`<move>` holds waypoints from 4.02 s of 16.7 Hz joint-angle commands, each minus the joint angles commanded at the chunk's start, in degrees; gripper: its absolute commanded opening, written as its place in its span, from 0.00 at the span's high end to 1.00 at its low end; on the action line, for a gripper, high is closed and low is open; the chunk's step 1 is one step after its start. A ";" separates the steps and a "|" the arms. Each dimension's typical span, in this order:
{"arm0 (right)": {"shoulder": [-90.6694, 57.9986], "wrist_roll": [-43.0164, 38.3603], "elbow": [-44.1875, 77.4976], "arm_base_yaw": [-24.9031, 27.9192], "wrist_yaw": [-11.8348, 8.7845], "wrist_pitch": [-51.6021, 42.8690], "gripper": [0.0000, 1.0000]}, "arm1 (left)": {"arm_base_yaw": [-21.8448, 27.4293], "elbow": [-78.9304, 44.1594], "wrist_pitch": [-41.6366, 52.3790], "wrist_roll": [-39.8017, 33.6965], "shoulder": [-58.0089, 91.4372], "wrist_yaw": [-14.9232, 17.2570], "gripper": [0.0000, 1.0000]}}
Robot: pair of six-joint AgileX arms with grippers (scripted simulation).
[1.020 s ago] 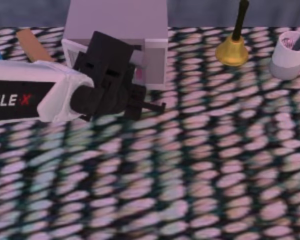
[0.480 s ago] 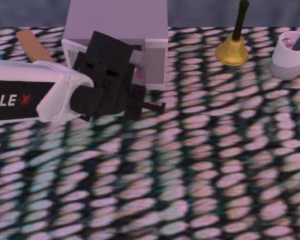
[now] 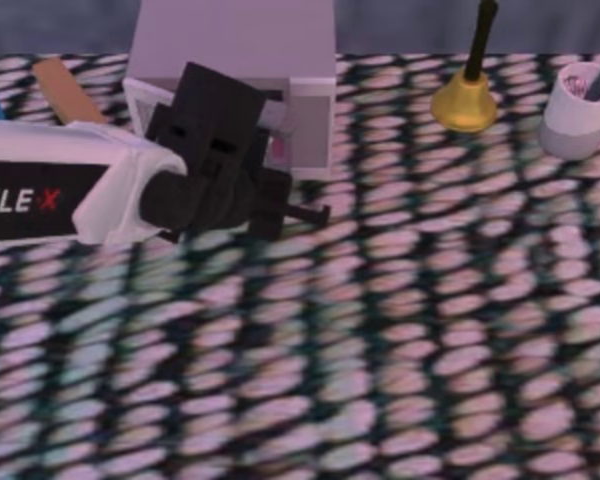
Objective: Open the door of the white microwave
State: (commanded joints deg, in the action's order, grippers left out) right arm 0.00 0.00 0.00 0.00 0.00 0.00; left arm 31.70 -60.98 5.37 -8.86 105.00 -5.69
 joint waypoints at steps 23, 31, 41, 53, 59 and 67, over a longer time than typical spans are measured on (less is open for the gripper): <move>0.00 0.00 0.00 0.00 0.00 0.00 0.00 | -1.50 2.96 -0.98 4.23 -2.25 3.62 1.00; 0.00 0.00 0.00 0.00 0.00 0.00 0.00 | -1.50 2.96 -0.98 4.23 -2.25 3.62 1.00; 0.00 0.00 0.00 0.00 0.00 0.00 0.00 | -1.96 3.96 -1.12 5.82 -3.06 5.34 1.00; 0.00 0.00 0.00 0.00 0.00 0.00 0.00 | -3.31 5.64 -1.49 8.82 -4.41 7.59 1.00; 0.00 0.00 0.00 0.00 0.00 0.00 0.00 | -3.31 5.64 -1.49 8.82 -4.41 7.59 1.00; 0.00 0.00 0.00 0.00 0.00 0.00 0.00 | -3.31 5.64 -1.49 8.82 -4.41 7.59 1.00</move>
State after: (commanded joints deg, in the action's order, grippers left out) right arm 0.00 0.00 0.00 0.00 0.00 0.00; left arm 28.40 -55.34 3.89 -0.04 100.59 1.90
